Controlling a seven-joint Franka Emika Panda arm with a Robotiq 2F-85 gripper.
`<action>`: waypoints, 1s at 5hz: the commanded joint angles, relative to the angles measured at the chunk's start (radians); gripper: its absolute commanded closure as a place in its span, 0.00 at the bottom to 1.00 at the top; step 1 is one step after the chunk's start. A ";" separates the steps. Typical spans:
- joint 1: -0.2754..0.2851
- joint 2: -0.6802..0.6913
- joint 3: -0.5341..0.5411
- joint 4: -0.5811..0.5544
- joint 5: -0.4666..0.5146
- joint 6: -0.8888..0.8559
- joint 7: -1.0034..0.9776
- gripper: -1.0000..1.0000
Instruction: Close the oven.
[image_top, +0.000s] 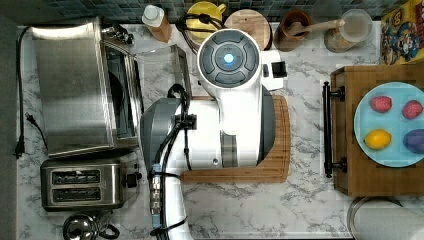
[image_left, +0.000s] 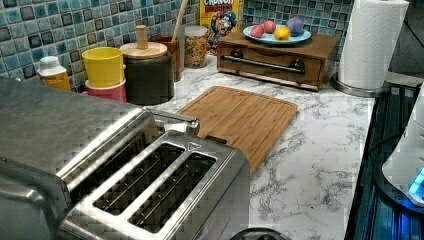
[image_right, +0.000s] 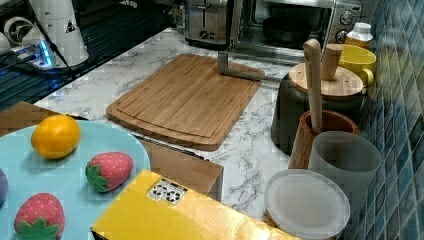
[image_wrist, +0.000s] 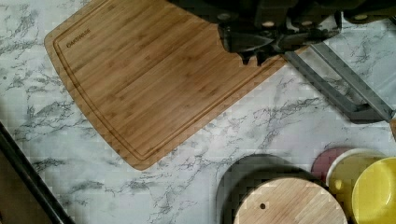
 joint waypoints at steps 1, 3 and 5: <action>-0.029 -0.011 -0.009 -0.046 0.117 0.069 -0.205 1.00; -0.106 0.046 -0.052 -0.102 0.377 0.125 -0.640 1.00; -0.054 0.140 -0.024 -0.108 0.504 0.146 -0.978 1.00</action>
